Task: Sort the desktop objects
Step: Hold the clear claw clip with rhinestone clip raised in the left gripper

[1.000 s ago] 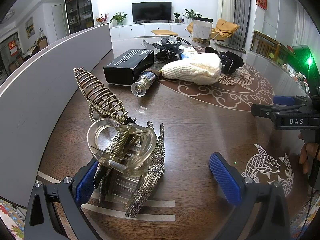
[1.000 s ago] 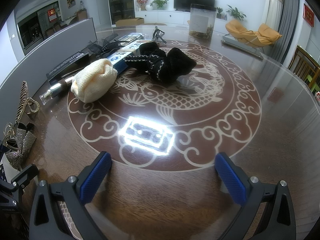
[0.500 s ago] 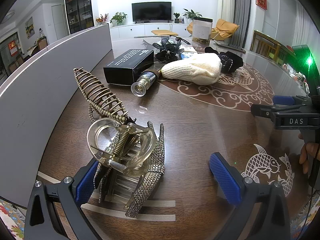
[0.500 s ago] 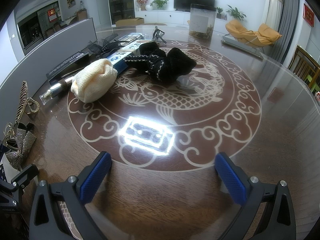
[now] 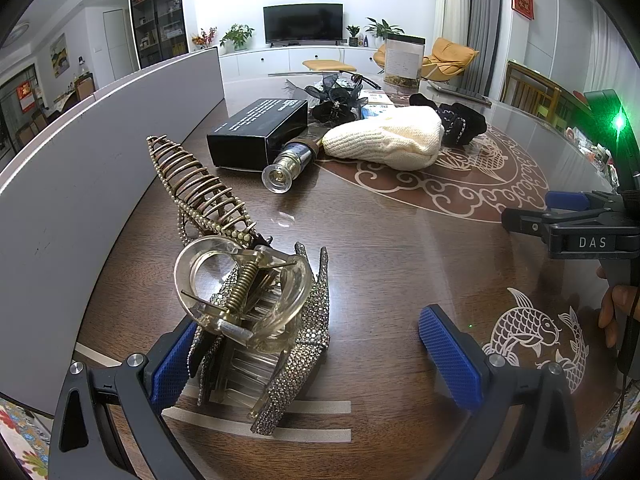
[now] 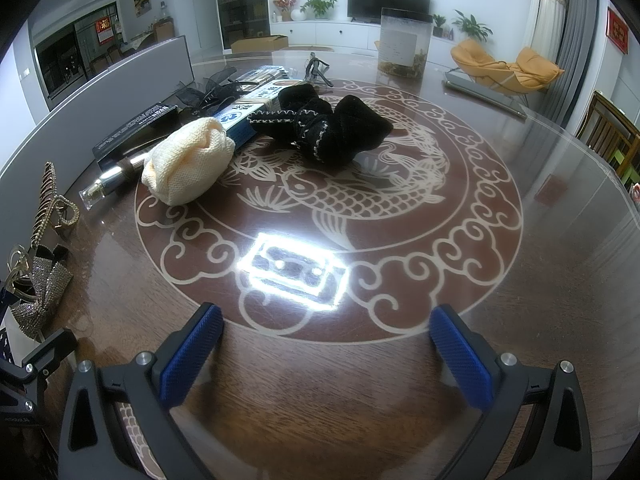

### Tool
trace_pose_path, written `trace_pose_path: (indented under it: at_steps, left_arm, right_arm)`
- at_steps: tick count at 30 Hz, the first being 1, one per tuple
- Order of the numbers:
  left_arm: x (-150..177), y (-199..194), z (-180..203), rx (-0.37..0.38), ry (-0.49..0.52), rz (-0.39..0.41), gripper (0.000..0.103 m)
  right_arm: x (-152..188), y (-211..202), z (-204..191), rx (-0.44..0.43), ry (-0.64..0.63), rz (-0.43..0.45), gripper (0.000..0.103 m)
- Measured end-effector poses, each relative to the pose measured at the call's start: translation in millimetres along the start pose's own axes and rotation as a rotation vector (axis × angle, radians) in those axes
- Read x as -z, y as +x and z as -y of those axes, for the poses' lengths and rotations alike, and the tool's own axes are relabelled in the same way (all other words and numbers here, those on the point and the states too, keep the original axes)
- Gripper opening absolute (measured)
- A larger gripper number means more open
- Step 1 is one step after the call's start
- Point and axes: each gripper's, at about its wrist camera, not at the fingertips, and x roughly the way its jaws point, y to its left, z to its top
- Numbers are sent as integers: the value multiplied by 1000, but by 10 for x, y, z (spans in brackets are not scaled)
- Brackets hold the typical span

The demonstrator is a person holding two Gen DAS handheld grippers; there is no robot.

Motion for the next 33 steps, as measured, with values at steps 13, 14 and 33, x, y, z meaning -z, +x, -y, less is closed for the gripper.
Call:
trace_pose_path:
  at_steps: [13,14,33]
  left_arm:
    - [0,4,3,0,0,0,103]
    - [0,4,4,0,0,0,103]
    - [0,-33,-4,8,8,-5,103]
  right_arm:
    - [0,0,0,0,-1,0,103]
    - [0,0,0,-1,-1,0,103]
    - [6,1,1,1,-3,-1,103]
